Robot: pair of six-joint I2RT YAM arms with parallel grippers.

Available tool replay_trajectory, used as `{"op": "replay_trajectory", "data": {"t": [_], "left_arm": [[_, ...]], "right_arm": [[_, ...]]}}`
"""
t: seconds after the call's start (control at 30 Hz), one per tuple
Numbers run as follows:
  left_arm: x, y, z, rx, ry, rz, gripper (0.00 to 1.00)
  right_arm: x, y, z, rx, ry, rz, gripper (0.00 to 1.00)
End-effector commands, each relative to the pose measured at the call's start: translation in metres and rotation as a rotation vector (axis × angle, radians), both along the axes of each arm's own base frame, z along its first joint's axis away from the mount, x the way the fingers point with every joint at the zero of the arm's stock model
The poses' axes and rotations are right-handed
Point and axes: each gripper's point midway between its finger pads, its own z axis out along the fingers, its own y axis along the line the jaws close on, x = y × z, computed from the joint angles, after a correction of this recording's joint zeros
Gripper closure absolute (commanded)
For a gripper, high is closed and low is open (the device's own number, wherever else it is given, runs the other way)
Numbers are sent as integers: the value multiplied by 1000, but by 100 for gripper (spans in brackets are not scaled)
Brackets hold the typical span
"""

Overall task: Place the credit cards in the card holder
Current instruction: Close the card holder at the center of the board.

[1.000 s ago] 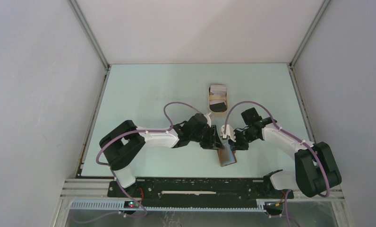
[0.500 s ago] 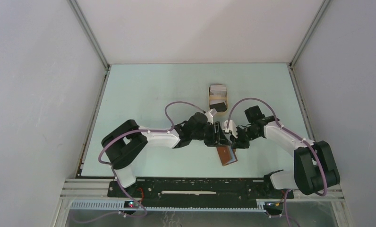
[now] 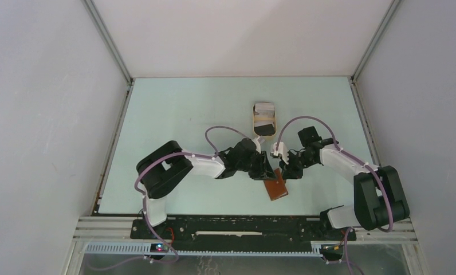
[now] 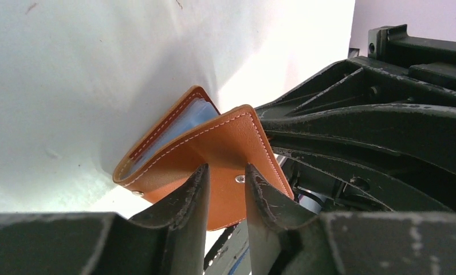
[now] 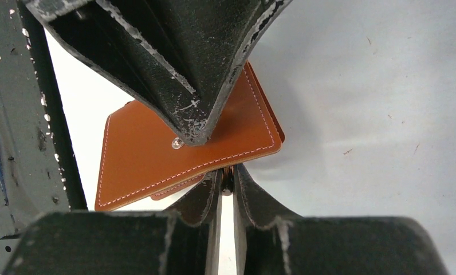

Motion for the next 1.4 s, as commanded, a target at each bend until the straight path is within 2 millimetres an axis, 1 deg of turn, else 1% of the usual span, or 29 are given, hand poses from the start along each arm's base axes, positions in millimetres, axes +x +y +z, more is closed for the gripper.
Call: {"op": "replay_trajectory", "data": {"t": [0.0, 0.13, 0.27, 0.43, 0.7, 0.87, 1.0, 1.2, 1.37], "left_arm": [[15, -9, -1, 35, -51, 11, 68], [19, -5, -16, 94, -59, 18, 72], [21, 2, -25, 142, -74, 30, 75], [22, 7, -31, 159, -79, 42, 77], [18, 11, -35, 148, -66, 62, 78], [19, 12, -30, 143, -82, 69, 78], [20, 11, -23, 134, -97, 66, 78], [23, 9, -8, 124, -136, 70, 78], [25, 7, 2, 120, -169, 72, 77]], "right_arm": [[14, 6, 10, 27, 0, -36, 83], [21, 4, 9, 12, 12, -95, 81], [27, 0, 10, 10, 34, -146, 79], [30, -6, 10, 1, 50, -200, 72], [34, -14, 8, -30, 92, -272, 70], [38, -22, 10, -43, 101, -328, 67], [38, -25, 12, -39, 106, -342, 66], [31, -21, 20, 6, 119, -317, 64], [30, -22, 23, 2, 154, -341, 64]]}}
